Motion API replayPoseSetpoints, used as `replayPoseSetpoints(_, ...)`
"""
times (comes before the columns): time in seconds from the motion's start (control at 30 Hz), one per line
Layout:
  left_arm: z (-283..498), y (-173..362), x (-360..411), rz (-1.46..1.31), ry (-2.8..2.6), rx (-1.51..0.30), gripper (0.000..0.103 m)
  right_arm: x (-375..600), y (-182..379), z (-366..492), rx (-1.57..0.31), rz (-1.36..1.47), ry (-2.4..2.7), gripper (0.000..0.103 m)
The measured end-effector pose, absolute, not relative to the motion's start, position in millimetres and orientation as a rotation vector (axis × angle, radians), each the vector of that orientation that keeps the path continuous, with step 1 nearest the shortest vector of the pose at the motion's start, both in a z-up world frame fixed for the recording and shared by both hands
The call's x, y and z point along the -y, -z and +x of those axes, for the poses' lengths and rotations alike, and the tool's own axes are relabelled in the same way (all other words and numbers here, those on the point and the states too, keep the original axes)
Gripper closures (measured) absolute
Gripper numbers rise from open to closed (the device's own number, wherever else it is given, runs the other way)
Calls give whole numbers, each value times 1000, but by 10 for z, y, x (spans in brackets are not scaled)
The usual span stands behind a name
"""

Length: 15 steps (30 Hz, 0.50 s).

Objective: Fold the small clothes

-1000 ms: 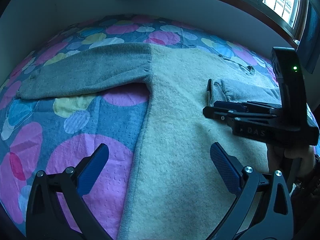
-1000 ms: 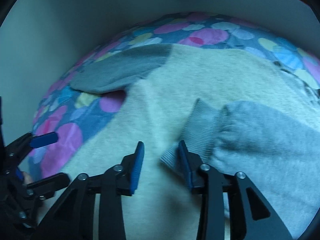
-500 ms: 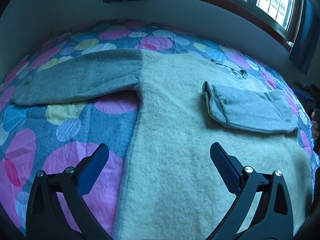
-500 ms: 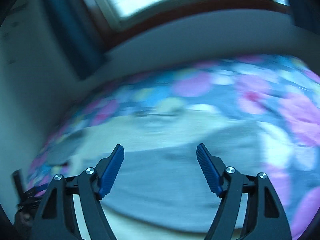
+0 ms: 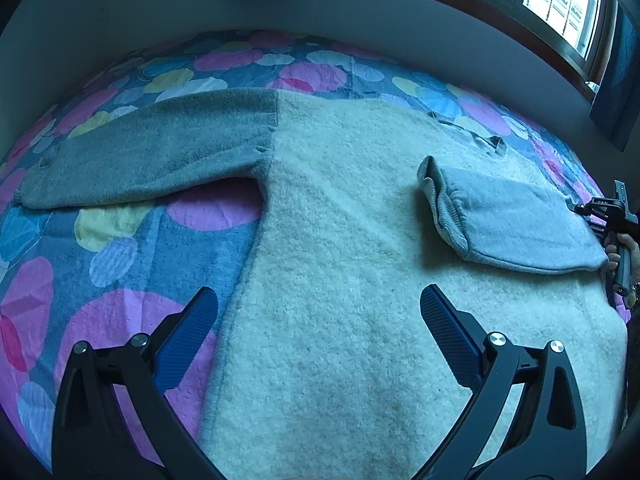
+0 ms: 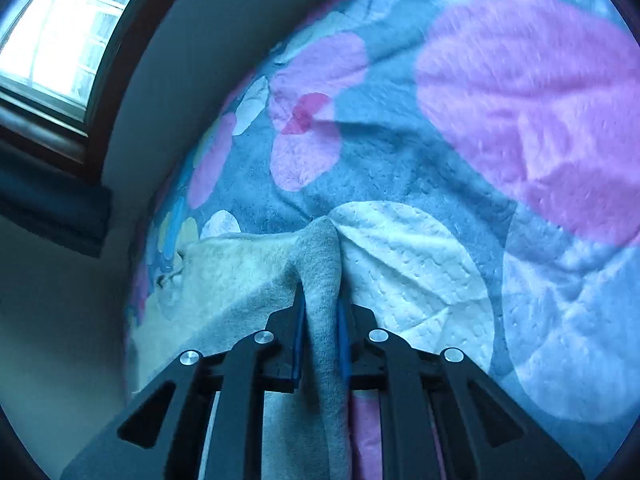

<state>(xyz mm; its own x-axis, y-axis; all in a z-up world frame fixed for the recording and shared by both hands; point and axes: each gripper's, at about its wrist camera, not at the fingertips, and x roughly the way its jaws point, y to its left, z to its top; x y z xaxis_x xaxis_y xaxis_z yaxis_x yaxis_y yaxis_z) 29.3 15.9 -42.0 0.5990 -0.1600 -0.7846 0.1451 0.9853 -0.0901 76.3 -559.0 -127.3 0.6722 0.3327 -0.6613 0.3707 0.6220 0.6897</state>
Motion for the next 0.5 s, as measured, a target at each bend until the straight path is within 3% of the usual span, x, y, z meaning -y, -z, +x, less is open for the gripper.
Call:
replayPoseSetpoints(0.13, 306, 444, -103, -3, 184, -920, 2, 5609, 1205, 640, -849, 938, 0, 88)
replayPoseSetpoints(0.23, 302, 442, -119, -17, 186, -919, 2, 5589, 1115, 456, -840, 941, 11, 80)
replayPoseSetpoints(0.3, 298, 446, -129, -19, 184, -919, 2, 5554, 1064, 280, -833, 943, 0, 66)
replayPoseSetpoints(0.33, 294, 451, -134, -21, 184, -921, 2, 5516, 1042, 163, -833, 942, -16, 63)
replayPoseSetpoints(0.5, 269, 468, -157, -37, 196, -929, 2, 5329, 1132, -120, -878, 925, -78, 66)
